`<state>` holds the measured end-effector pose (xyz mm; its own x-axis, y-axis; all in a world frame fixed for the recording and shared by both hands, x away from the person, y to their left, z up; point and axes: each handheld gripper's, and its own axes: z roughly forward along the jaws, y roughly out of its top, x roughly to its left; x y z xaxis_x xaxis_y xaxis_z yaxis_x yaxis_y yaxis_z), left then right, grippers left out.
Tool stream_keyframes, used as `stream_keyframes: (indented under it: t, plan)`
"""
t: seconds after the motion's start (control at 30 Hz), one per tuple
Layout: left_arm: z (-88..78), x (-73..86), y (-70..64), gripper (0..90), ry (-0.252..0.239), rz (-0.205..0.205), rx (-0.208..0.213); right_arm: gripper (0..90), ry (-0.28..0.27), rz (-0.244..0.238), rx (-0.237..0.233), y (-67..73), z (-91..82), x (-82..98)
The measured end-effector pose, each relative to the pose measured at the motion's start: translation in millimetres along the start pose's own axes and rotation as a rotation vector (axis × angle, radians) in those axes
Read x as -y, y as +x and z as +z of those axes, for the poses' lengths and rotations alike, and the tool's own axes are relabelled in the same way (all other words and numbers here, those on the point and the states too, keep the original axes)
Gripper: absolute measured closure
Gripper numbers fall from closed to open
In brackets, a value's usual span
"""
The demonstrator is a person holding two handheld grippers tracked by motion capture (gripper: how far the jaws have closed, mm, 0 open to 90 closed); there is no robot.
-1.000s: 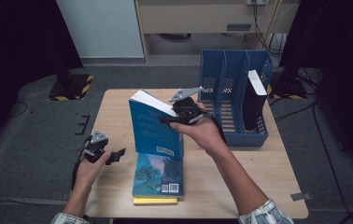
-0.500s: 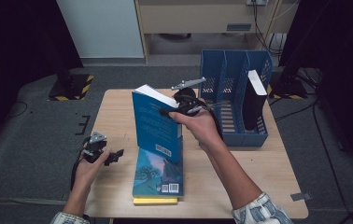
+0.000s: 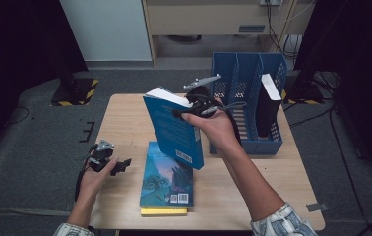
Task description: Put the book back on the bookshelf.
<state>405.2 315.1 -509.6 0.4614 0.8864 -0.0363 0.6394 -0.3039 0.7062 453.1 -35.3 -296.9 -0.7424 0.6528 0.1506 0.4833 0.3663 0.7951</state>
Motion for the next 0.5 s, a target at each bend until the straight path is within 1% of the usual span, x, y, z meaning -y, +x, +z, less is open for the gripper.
stream_keyframes:
  t: [0.07, 0.13, 0.2, 0.33, 0.43, 0.47, 0.5]
  plan:
    - [0.8, 0.1, -0.4, 8.7, 0.002, 0.002, 0.004, 61.1, -0.001, 0.007, 0.005, -2.0, -2.2, 0.2]
    - [1.5, 0.2, -0.4, 8.6, 0.008, 0.003, 0.004, 61.1, 0.002, 0.016, 0.020, -5.7, -7.1, 0.2]
    - [2.0, 0.7, 0.1, 8.6, 0.017, 0.006, 0.002, 61.1, 0.000, 0.014, 0.028, -8.6, -11.0, -0.5]
    - [4.8, 1.3, -0.9, 8.4, 0.033, 0.019, 0.000, 61.1, -0.011, 0.038, 0.051, -12.9, -23.2, -3.8]
    - [6.7, 1.4, -2.3, 8.4, 0.046, 0.033, -0.004, 61.0, -0.019, 0.045, 0.065, -16.2, -33.0, -7.6]
    - [6.7, 1.4, -2.3, 8.4, 0.046, 0.033, -0.004, 61.0, -0.019, 0.045, 0.065, -16.2, -33.0, -7.6]
    - [7.5, 1.6, -2.8, 8.5, 0.052, 0.036, -0.006, 61.0, -0.024, 0.047, 0.077, -18.4, -39.6, -10.3]
